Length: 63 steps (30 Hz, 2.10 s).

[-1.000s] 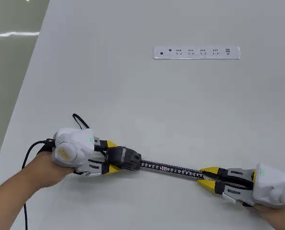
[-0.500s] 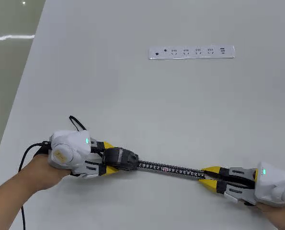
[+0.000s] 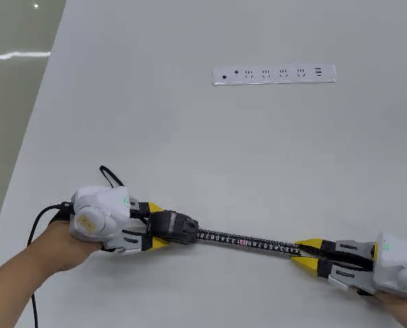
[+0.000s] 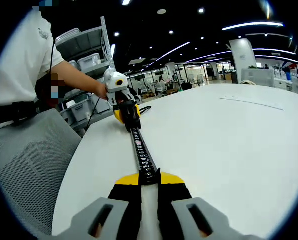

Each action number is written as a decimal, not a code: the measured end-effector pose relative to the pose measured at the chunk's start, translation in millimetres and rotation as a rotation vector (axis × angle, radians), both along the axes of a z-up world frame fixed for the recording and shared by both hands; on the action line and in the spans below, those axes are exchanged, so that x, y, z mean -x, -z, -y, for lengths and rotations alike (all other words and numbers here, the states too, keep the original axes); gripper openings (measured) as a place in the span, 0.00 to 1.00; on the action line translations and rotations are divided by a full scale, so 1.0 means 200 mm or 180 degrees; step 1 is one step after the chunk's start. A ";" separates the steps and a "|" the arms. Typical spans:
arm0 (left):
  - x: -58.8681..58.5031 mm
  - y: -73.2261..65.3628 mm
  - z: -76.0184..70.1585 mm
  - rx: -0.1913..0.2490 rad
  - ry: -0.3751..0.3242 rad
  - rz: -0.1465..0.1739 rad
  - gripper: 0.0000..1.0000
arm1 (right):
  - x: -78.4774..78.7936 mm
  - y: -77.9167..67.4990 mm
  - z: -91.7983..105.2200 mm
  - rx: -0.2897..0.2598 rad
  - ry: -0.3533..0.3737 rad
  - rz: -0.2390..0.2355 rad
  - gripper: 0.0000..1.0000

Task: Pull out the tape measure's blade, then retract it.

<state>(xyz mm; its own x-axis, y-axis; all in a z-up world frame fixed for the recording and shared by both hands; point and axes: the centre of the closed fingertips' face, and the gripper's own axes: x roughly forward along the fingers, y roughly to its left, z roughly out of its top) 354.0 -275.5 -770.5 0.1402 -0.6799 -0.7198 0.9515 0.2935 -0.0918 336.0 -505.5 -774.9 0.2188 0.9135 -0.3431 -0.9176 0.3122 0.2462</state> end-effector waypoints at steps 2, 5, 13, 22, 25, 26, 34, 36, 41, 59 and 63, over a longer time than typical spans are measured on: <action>0.00 0.00 0.00 0.0001 -0.0003 -0.0002 0.29 | 0.00 0.00 0.01 -0.0011 0.0020 -0.0011 0.08; 0.00 0.00 0.00 0.0001 -0.0002 -0.0002 0.29 | 0.00 0.00 0.02 -0.0013 0.0034 -0.0011 0.08; 0.00 0.00 0.00 -0.0002 -0.0004 -0.0004 0.29 | 0.00 0.00 0.06 -0.0020 0.0054 -0.0033 0.08; 0.00 0.00 0.00 -0.0016 0.0005 -0.0019 0.29 | 0.00 0.00 0.09 -0.0032 0.0086 -0.0064 0.08; 0.00 0.00 0.00 -0.0020 0.0007 -0.0023 0.29 | 0.01 0.00 0.10 -0.0030 0.0084 -0.0060 0.08; 0.00 0.00 0.00 -0.0023 0.0006 -0.0024 0.29 | 0.01 0.00 0.10 -0.0030 0.0085 -0.0061 0.08; 0.00 0.00 0.00 -0.0047 0.0007 -0.0027 0.29 | 0.01 -0.01 0.13 -0.0055 0.0086 -0.0070 0.08; 0.00 0.00 0.00 -0.0051 0.0007 -0.0030 0.29 | 0.01 -0.01 0.14 -0.0064 0.0096 -0.0077 0.08; 0.00 0.00 0.00 -0.0062 0.0009 -0.0032 0.29 | 0.02 -0.01 0.14 -0.0072 0.0090 -0.0073 0.08; 0.00 0.00 0.00 -0.0065 -0.0003 -0.0036 0.29 | 0.02 -0.02 0.21 -0.0078 0.0163 -0.0079 0.08; 0.00 0.00 0.00 -0.0068 -0.0003 -0.0035 0.29 | 0.02 -0.03 0.23 -0.0095 0.0180 -0.0091 0.08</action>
